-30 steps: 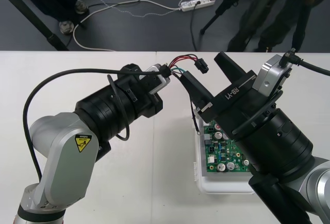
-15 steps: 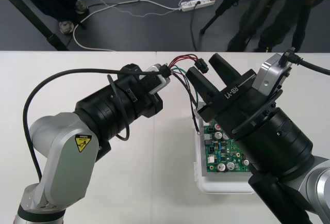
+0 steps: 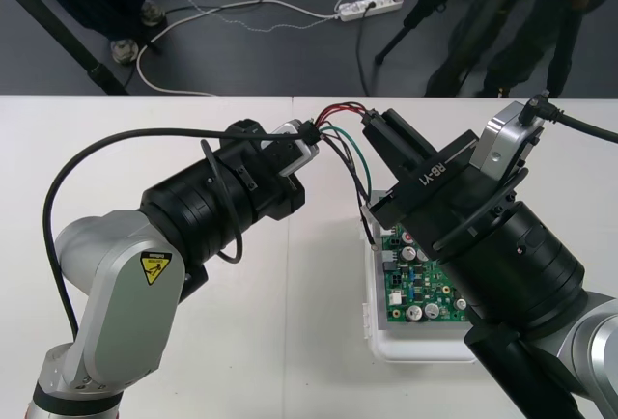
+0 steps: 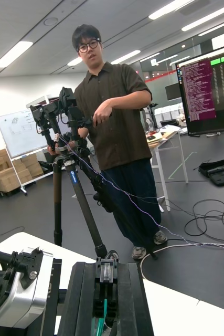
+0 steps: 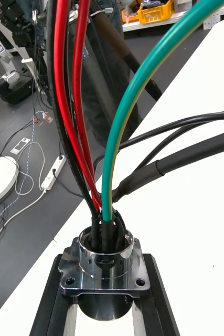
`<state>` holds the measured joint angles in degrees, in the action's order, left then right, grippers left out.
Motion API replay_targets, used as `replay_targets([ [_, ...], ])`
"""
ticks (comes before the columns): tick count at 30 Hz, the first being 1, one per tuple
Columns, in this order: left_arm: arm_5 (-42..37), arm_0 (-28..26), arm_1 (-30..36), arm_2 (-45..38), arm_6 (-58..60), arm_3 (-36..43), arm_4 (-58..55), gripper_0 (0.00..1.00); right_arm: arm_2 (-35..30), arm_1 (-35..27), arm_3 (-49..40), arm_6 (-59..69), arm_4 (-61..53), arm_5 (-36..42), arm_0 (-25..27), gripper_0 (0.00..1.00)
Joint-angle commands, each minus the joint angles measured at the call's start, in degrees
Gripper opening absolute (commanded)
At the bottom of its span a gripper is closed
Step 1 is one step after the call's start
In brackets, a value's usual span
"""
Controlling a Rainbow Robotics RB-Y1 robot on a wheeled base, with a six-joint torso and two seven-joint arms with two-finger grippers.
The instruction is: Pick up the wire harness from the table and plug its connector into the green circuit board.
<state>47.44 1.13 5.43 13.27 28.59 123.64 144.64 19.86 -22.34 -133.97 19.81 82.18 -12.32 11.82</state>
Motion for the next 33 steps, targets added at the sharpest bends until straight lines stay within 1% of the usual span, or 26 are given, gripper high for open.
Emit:
replay_targets([
  [1,-3.1,2.1,-1.7,1.5,3.8,1.2,-0.2,0.0,0.7,0.9,-0.9,1.3,0.5,0.4,-1.2,0.0],
  [9,-3.1,2.1,-1.7,1.5,3.9,1.2,-1.0,0.0,0.6,0.9,-0.9,1.3,0.5,0.4,-1.2,0.0],
  [10,-3.1,2.2,-1.7,1.4,4.1,1.2,-1.4,0.14,0.6,0.9,-0.9,1.3,0.5,0.3,-1.2,0.0],
  [11,-3.1,2.1,-1.7,1.3,4.2,1.2,-1.6,0.38,0.6,0.9,-0.8,1.3,0.5,0.3,-1.2,0.0],
  [12,-3.1,2.1,-1.7,1.3,4.3,1.2,-1.7,0.74,0.7,0.9,-0.8,1.3,0.5,0.4,-1.2,0.0],
  [13,-3.1,2.1,-1.7,1.3,4.4,1.2,-1.9,1.0,0.6,1.0,-0.8,1.3,0.5,0.3,-1.2,0.0],
  [26,-2.7,2.1,-1.7,0.7,4.8,1.2,-3.2,1.0,0.4,0.7,-0.8,1.5,0.5,0.4,-1.2,0.0],
  [28,-1.1,2.4,-1.6,-0.3,5.0,1.2,-4.5,1.0,0.1,0.7,-0.9,1.6,0.5,0.3,-1.2,0.0],
  [30,2.1,3.1,-1.5,-2.6,4.8,1.2,-8.1,1.0,-0.8,0.7,-0.9,1.5,0.5,-0.2,-1.2,0.0],
  [33,5.3,4.0,-0.8,-5.1,4.6,1.2,-12.5,1.0,-2.4,0.6,-0.8,1.7,0.4,-2.6,-1.2,0.0],
])
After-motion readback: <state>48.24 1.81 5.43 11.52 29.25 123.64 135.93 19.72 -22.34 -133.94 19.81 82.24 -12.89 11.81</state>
